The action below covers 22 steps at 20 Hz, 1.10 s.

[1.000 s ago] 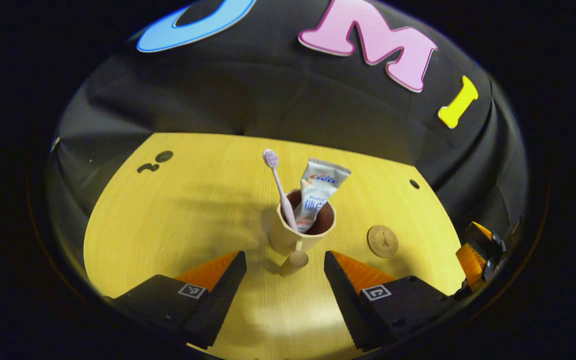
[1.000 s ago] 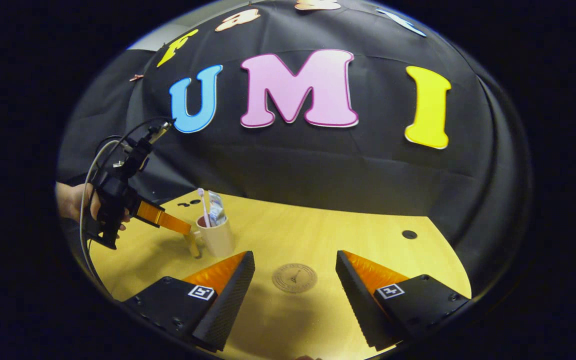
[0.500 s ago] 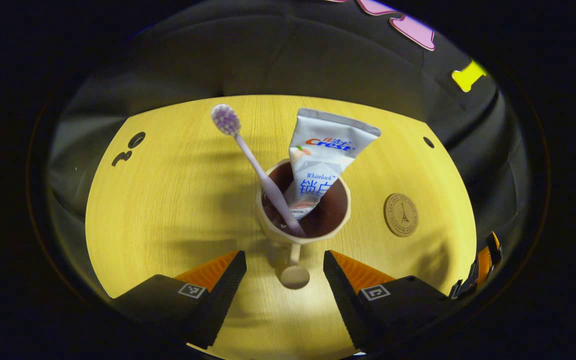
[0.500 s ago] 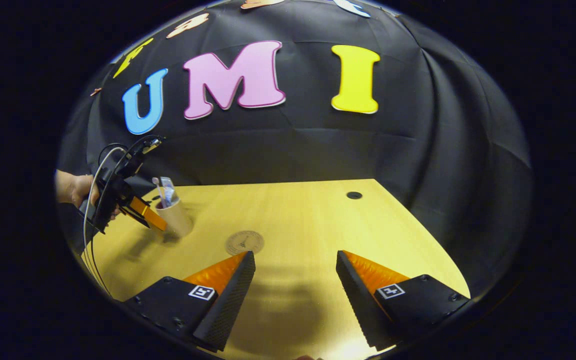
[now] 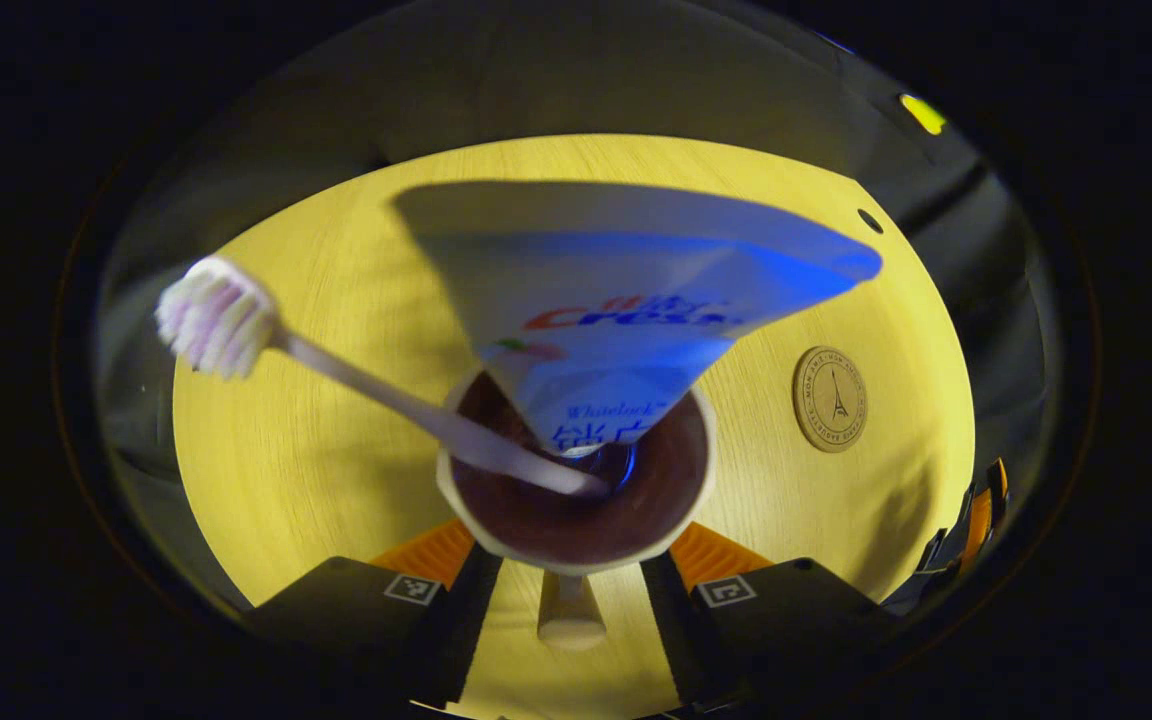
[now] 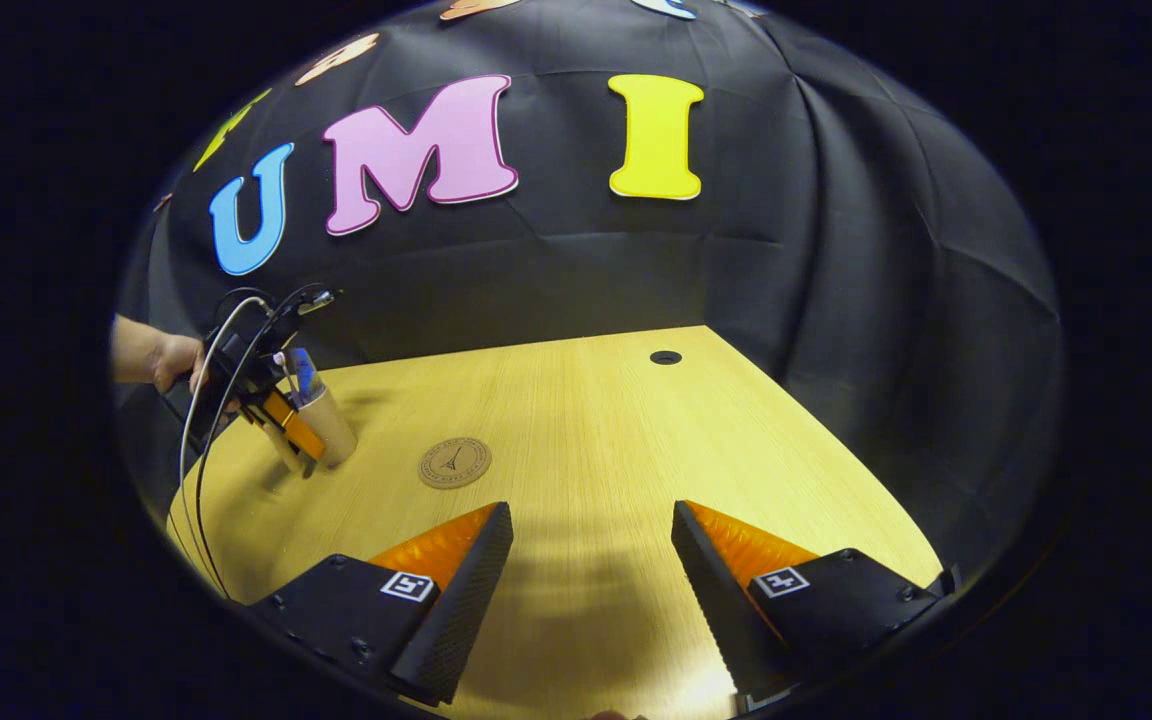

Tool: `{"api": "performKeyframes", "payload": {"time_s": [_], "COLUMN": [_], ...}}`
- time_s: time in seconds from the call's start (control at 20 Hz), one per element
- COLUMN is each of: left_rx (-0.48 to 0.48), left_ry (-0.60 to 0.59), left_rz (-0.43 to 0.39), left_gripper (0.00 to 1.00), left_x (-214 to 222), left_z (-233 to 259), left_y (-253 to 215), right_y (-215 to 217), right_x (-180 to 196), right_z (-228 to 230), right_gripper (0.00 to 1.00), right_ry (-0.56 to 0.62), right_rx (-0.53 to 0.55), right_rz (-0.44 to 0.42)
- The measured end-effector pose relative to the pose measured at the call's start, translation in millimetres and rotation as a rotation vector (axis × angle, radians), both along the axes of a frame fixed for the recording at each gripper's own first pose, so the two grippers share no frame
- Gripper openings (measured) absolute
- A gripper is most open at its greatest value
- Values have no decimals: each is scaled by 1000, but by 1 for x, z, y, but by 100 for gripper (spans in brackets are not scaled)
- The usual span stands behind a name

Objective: Put the toothbrush and toothpaste on the desktop into the cup, then pick up the cup and place it on the coaster on the desktop.

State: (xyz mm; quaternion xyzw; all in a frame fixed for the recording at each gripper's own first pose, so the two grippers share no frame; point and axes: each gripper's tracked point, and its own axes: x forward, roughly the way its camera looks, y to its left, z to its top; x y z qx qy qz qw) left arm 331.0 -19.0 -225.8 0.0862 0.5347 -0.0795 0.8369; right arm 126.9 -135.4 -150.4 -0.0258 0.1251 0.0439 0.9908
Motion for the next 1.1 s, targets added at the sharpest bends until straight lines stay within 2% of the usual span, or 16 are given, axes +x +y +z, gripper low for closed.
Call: {"api": "performKeyframes", "payload": {"time_s": [0.05, 0.1, 0.15, 0.35, 0.45, 0.5, 0.55, 0.6, 0.65, 0.75, 0.8, 0.85, 0.9, 1.1], "left_rx": [19, 34, 41, 40, 43, 44, 45, 46, 46, 35, 34, 36, 43, 75], "left_ry": [16, 29, 34, 57, 56, 58, 60, 59, 55, 46, 41, 36, 27, -3], "left_rz": [-10, -19, -25, -11, -3, -3, -3, -6, -7, -4, -5, -3, -7, -72], "left_gripper": [72, 76, 68, 60, 31, 38, 33, 37, 31, 30, 35, 30, 30, 30], "left_x": [0, -1, 0, -6, -8, -8, -9, -8, -7, -8, -8, -8, -8, -7], "left_z": [-2, -3, -4, -6, -6, -6, -6, -8, -7, -5, -5, -3, -1, 21], "left_y": [1, 3, 2, 5, 4, 4, 3, 3, 3, 3, 3, 4, 4, -4], "right_y": [1, 2, 4, 9, 12, 11, 11, 10, 10, 9, 7, 5, 3, -4], "right_x": [0, -2, -3, -2, -1, -2, -2, -2, -1, 1, 4, 7, 7, 7], "right_z": [-2, -4, -5, -10, -13, -14, -14, -14, -14, -13, -13, -12, -13, -10], "right_gripper": [99, 99, 99, 99, 99, 99, 99, 99, 99, 99, 99, 99, 99, 99], "right_ry": [8, 14, 19, 32, 42, 44, 45, 45, 45, 45, 45, 46, 47, 47], "right_rx": [-3, -2, 4, 16, 19, 19, 16, 13, 11, 9, 9, 10, 12, 22], "right_rz": [4, 5, 6, 8, 13, 15, 17, 18, 18, 13, 8, 3, -1, -15]}}
